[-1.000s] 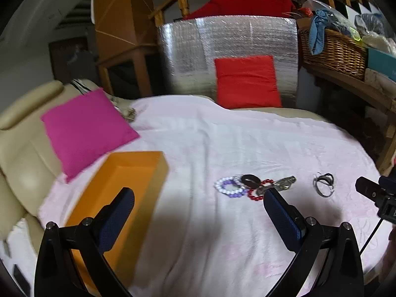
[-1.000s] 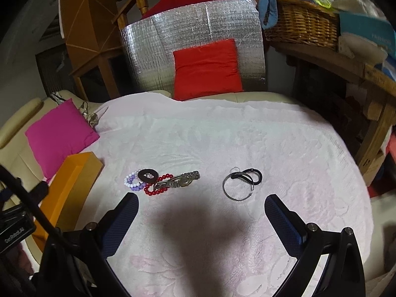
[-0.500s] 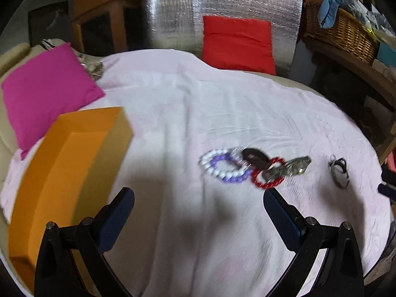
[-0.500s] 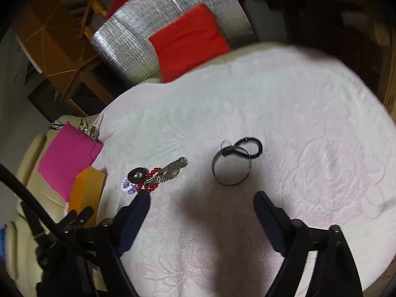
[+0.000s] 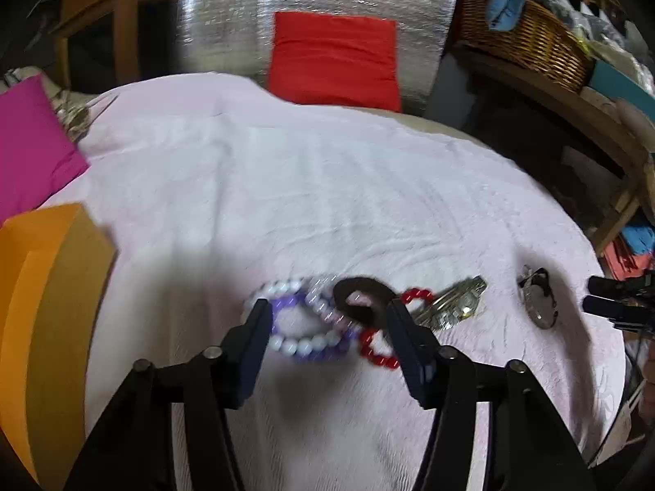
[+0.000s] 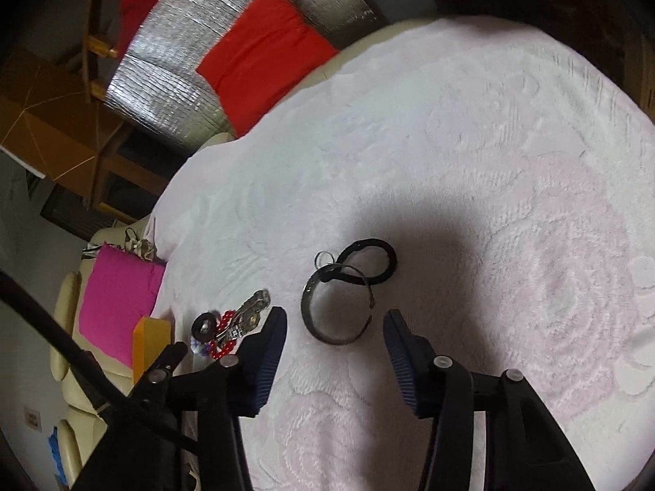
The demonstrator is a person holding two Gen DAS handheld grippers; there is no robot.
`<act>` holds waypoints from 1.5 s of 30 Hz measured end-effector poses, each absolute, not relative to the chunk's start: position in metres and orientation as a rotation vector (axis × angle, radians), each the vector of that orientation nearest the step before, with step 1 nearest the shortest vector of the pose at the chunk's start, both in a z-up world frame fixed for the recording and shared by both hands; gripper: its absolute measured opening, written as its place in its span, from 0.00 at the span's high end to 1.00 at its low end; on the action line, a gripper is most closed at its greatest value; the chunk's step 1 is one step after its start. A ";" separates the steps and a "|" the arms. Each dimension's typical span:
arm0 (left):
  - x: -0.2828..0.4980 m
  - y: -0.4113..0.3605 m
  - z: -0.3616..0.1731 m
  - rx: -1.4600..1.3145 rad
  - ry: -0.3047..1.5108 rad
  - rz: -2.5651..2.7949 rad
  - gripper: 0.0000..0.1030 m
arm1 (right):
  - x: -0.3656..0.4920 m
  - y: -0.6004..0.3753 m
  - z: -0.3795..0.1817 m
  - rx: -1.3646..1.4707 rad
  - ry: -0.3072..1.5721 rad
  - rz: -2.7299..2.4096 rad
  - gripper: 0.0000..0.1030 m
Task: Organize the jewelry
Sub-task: 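Grasp the purple-white bead bracelet with the left tool while the right tool grasps the silver bangle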
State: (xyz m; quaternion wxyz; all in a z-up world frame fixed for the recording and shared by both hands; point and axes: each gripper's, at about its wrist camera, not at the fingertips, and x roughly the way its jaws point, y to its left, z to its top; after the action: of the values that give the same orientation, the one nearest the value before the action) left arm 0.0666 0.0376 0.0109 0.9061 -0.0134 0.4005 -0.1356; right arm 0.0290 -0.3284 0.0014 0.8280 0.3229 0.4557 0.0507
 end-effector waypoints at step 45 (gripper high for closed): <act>0.099 0.068 -0.026 -0.207 1.000 -0.408 0.44 | 0.052 -0.291 -0.025 0.463 1.014 -0.057 0.65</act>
State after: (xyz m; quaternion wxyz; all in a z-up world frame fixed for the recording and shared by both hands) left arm 0.0989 0.0676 -0.0261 0.8526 -0.0986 0.4752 -0.1938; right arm 0.0522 -0.2911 -0.0250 0.8484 0.2195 0.4810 -0.0268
